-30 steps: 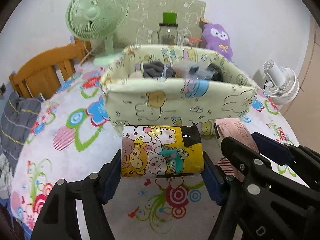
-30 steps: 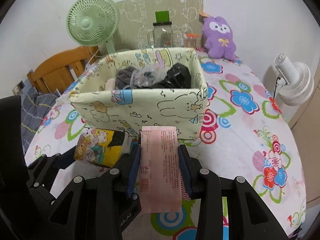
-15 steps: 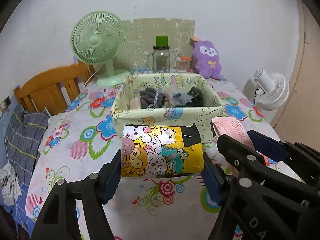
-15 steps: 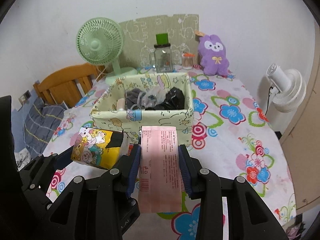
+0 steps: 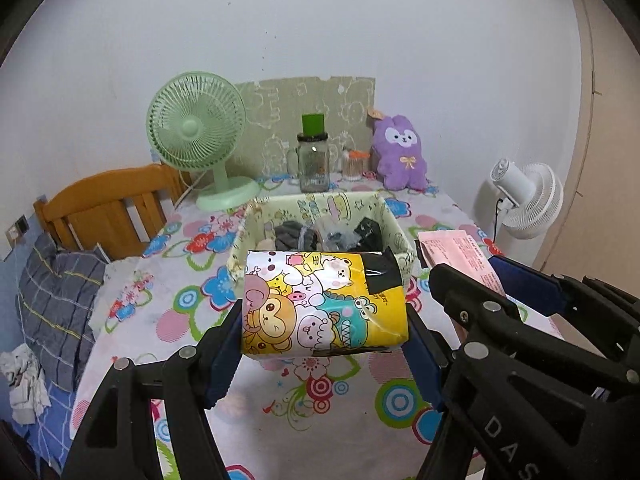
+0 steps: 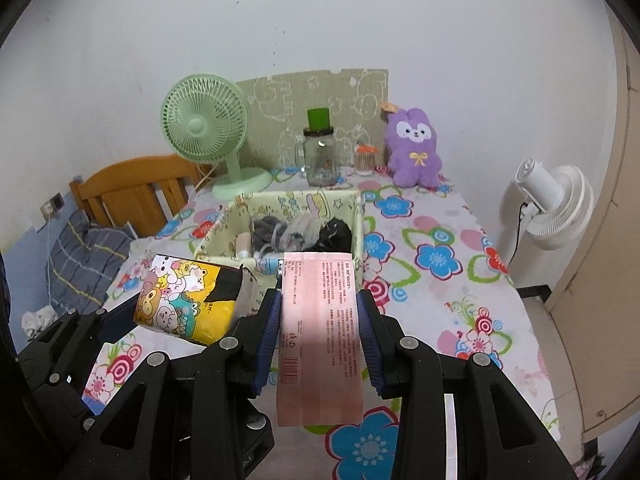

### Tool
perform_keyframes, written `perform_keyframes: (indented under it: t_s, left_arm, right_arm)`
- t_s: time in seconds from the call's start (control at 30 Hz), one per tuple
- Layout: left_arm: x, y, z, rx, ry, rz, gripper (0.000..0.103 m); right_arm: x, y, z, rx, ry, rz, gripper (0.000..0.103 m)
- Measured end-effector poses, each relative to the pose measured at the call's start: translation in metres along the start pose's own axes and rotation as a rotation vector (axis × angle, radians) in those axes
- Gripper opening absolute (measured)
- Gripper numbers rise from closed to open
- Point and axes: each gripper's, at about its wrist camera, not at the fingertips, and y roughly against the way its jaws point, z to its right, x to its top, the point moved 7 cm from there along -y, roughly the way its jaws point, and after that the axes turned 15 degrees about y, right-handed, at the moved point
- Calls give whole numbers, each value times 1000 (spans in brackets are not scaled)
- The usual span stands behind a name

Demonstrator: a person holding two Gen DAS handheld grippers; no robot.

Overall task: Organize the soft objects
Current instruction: 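Lift the tissue pack and pink packet and carry both over the box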

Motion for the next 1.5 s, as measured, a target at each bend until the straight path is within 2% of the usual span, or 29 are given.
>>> perform_keyframes:
  t_s: [0.27, 0.67, 1.5]
  left_arm:
    - [11, 6, 0, 4, 7, 18, 74]
    - [24, -7, 1, 1, 14, 6, 74]
    - [61, -73, -9, 39, 26, -45, 74]
  right_arm:
    - [12, 6, 1, 5, 6, 19, 41]
    - [26, -7, 5, 11, 6, 13, 41]
    - [63, -83, 12, 41, 3, -41, 41]
